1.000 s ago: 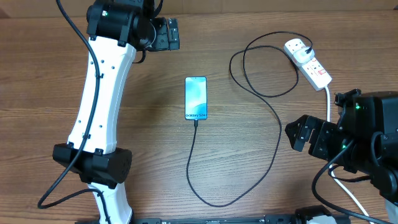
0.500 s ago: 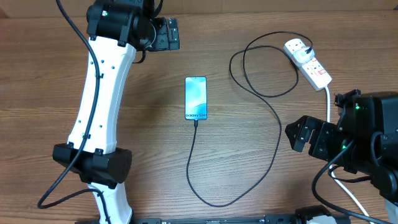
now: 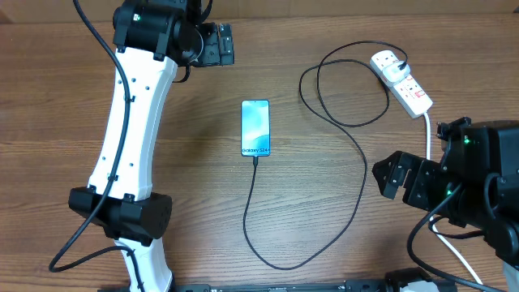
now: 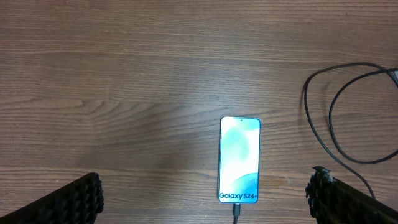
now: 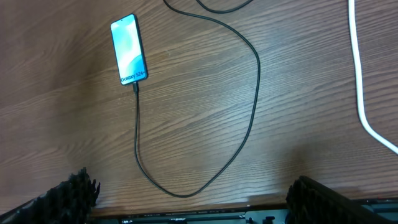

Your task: Plug charger to phone and switch on socket

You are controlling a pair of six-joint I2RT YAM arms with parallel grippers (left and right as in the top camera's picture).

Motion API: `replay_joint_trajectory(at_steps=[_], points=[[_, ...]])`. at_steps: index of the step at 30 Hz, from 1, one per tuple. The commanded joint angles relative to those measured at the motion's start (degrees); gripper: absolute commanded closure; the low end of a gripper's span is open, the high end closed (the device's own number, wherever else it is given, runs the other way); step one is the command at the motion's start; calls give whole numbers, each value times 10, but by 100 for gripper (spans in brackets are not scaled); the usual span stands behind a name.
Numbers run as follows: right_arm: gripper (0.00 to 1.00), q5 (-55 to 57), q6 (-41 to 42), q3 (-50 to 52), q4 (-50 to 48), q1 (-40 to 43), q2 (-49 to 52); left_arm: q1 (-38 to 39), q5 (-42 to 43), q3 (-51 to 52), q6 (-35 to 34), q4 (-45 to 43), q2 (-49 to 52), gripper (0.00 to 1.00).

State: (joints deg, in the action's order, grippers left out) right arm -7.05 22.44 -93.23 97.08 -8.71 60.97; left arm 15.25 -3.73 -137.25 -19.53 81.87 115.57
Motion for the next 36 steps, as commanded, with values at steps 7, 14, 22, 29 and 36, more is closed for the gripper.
replay_joint_trajectory(at_steps=[7,14,22,29,36], points=[[0,5,-30,112,-88,-2,-139,-3,-9,-1,2,0,5,0],[0,5,-57,287,-244,-2,-322,-3,-9,-1,2,0,5,0],[0,10,-90,476,-413,17,-503,-3,-9,-1,2,0,5,0],[0,9,-90,615,-553,24,-583,-3,-9,-1,2,0,5,0],[0,-17,-90,750,-744,24,-607,-3,-9,-1,2,0,5,0]])
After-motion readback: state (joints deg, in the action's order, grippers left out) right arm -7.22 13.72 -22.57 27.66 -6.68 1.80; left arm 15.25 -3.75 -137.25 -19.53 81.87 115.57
